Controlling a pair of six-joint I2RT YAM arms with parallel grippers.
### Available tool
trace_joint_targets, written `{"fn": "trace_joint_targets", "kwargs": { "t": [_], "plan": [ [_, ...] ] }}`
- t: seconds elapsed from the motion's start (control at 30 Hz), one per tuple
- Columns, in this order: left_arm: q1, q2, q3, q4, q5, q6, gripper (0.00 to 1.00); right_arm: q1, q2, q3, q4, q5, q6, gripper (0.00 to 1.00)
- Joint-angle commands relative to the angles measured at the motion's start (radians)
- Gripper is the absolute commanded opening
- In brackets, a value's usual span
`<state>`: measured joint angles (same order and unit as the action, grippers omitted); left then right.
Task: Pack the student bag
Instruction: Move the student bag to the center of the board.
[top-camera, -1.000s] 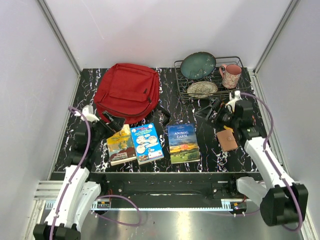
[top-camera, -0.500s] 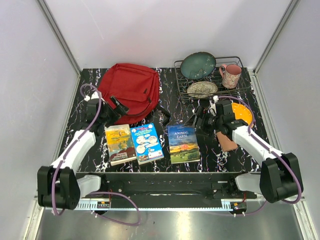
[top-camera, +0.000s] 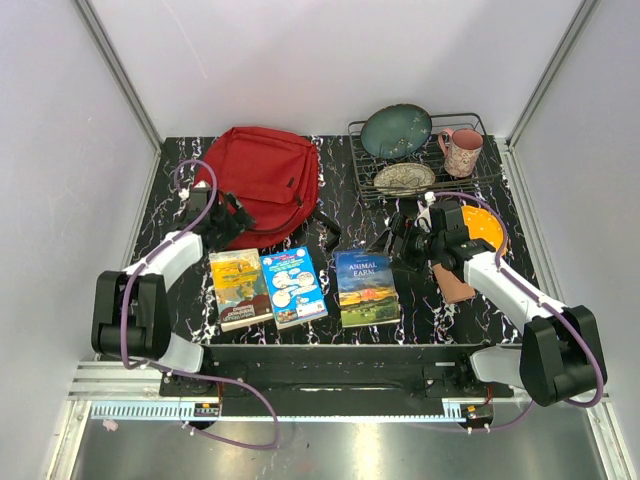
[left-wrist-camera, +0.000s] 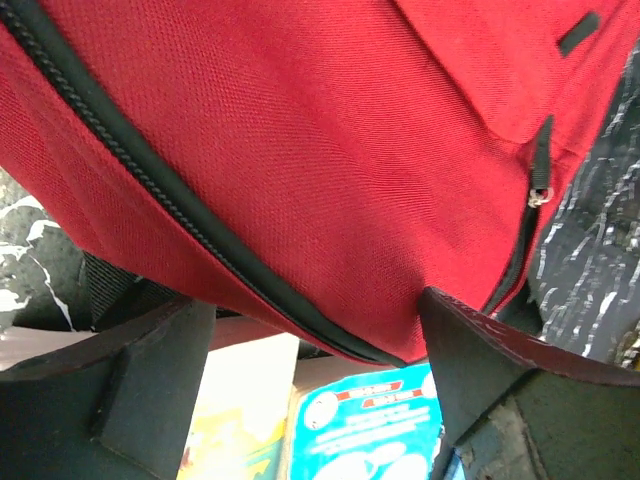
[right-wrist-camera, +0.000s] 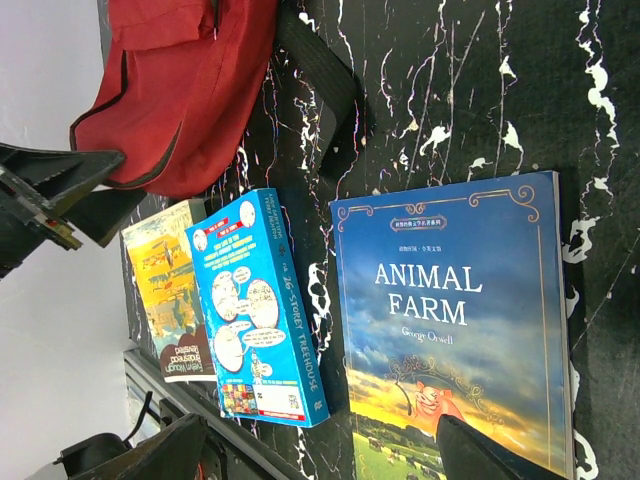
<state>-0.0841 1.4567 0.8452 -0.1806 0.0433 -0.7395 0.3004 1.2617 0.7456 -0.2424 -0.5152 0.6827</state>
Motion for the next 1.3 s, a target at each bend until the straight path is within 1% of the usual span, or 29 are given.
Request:
{"fn": "trace_joint_targets", "kwargs": {
  "t": [0.0,0.1,0.13,0.17,0.2,0.23,0.3,0.37,0.5,0.57,0.63,0.67,0.77,0.87,0.9,0.97,1.0,1.07,1.13,1.17,1.2,1.27],
  "plan": [
    [0.015,0.065,0.041,0.038,-0.013,0.040,0.74,0.008,-0.005,0.040,0.020,0.006,0.011,1.00],
    [0.024,0.080,0.057,0.046,0.013,0.045,0.53,0.008,-0.005,0.043,0.015,0.009,0.014,1.00],
    [0.026,0.074,0.060,0.049,0.018,0.052,0.37,0.009,-0.007,0.043,0.011,0.009,0.015,1.00],
    [0.027,0.067,0.066,0.049,0.018,0.055,0.30,0.009,-0.007,0.041,0.011,0.010,0.015,1.00],
    [0.029,0.045,0.078,0.047,0.018,0.061,0.26,0.008,-0.010,0.040,0.009,0.011,0.018,1.00],
    [0.029,0.031,0.086,0.044,0.018,0.074,0.16,0.008,-0.010,0.038,0.009,0.012,0.021,1.00],
    [0.032,-0.021,0.112,0.041,0.026,0.092,0.10,0.009,-0.010,0.035,0.011,0.012,0.028,1.00],
    [0.032,-0.061,0.144,0.040,0.039,0.124,0.00,0.008,-0.010,0.031,0.023,0.007,0.037,1.00],
    [0.032,-0.172,0.205,0.021,0.092,0.201,0.00,0.009,-0.005,0.017,0.061,-0.017,0.073,1.00],
    [0.032,-0.229,0.232,-0.017,0.099,0.222,0.00,0.009,-0.002,0.014,0.083,-0.026,0.083,1.00],
    [0.034,-0.272,0.233,-0.049,0.101,0.256,0.00,0.011,0.005,0.015,0.094,-0.034,0.089,1.00],
    [0.037,-0.318,0.229,-0.057,0.102,0.262,0.00,0.011,0.007,0.017,0.097,-0.036,0.092,1.00],
    [0.041,-0.409,0.204,-0.065,0.144,0.292,0.00,0.013,0.013,0.015,0.104,-0.039,0.100,1.00],
    [0.041,-0.462,0.212,-0.102,0.233,0.327,0.00,0.013,0.018,0.012,0.115,-0.040,0.109,1.00],
    [0.040,-0.476,0.209,-0.103,0.286,0.336,0.00,0.014,0.019,0.009,0.120,-0.040,0.116,1.00],
    [0.040,-0.504,0.212,-0.096,0.338,0.336,0.00,0.014,0.024,0.005,0.127,-0.046,0.123,1.00],
    [0.040,-0.509,0.215,-0.091,0.393,0.331,0.00,0.013,0.030,0.000,0.149,-0.051,0.139,1.00],
    [0.038,-0.512,0.238,-0.077,0.447,0.327,0.00,0.013,0.039,-0.008,0.185,-0.086,0.164,1.00],
    [0.038,-0.512,0.252,-0.057,0.522,0.324,0.00,0.013,0.060,-0.015,0.277,-0.114,0.233,1.00],
    [0.037,-0.507,0.268,-0.054,0.541,0.327,0.00,0.013,0.071,-0.005,0.297,-0.124,0.260,1.00],
    [0.035,-0.507,0.273,-0.050,0.581,0.339,0.00,0.016,0.102,0.003,0.327,-0.123,0.321,1.00],
    [0.034,-0.510,0.262,-0.039,0.633,0.354,0.00,0.026,0.140,0.029,0.344,-0.106,0.379,1.00]
  ]
}}
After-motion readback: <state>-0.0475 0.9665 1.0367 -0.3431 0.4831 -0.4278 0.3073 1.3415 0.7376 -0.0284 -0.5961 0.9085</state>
